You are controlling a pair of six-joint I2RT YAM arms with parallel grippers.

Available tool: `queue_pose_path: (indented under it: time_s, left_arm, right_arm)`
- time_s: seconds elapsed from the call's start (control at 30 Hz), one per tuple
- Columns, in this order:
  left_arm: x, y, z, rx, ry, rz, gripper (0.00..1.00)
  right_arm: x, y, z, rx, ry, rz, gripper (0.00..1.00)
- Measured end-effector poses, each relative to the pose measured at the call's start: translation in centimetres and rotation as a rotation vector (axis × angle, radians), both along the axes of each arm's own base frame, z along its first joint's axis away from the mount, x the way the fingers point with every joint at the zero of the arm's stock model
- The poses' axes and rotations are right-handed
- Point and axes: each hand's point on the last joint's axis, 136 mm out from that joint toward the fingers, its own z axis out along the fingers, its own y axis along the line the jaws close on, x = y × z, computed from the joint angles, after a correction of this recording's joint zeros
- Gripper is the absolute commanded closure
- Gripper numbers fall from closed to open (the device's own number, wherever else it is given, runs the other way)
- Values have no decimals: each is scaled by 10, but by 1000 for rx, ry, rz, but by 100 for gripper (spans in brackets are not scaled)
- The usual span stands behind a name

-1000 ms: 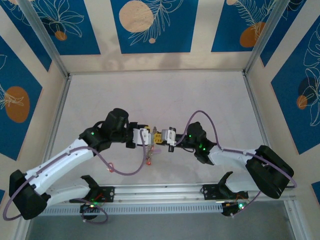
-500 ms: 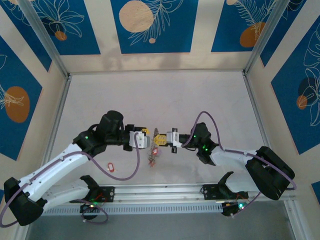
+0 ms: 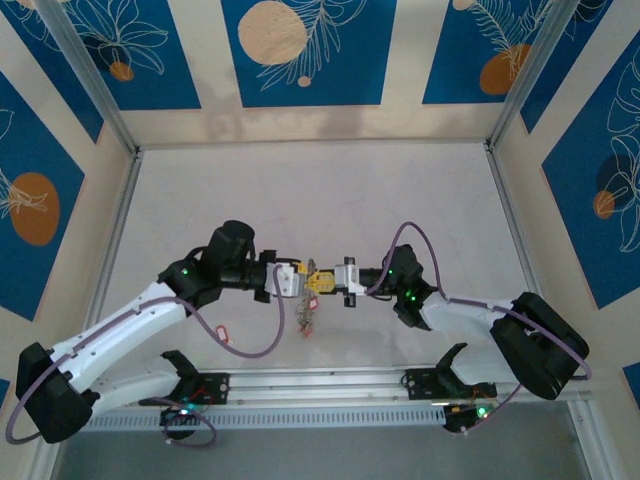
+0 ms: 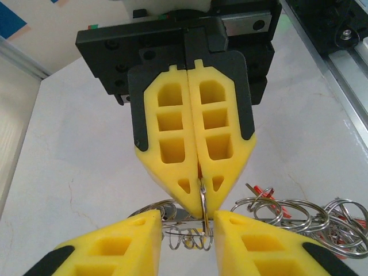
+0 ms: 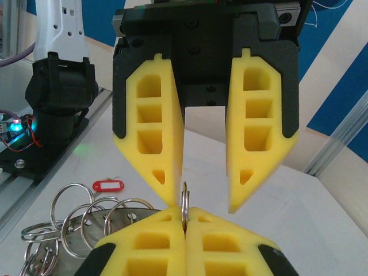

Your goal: Put the keys on the keyring

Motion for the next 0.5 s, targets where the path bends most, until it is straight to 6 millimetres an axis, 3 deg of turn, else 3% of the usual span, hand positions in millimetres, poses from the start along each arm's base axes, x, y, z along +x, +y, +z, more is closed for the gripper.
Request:
queue_pose_path:
  time_s: [0.1, 0.27, 0.37, 0.5]
  left_arm:
    - [-1, 0, 0, -3, 1, -6, 85]
    - [-1, -1, -2, 1, 16, -9, 99]
    - [-1, -1, -2, -1, 21, -5, 100]
    - [0, -1, -3, -9, 23, 3, 100]
  right_arm:
    - [1, 0, 1, 4, -2, -3, 100]
    - [4, -1, 0, 3, -1, -17, 100]
    - [6, -1, 1, 4, -3, -23, 100]
    - [7, -1, 0, 2, -1, -37, 86]
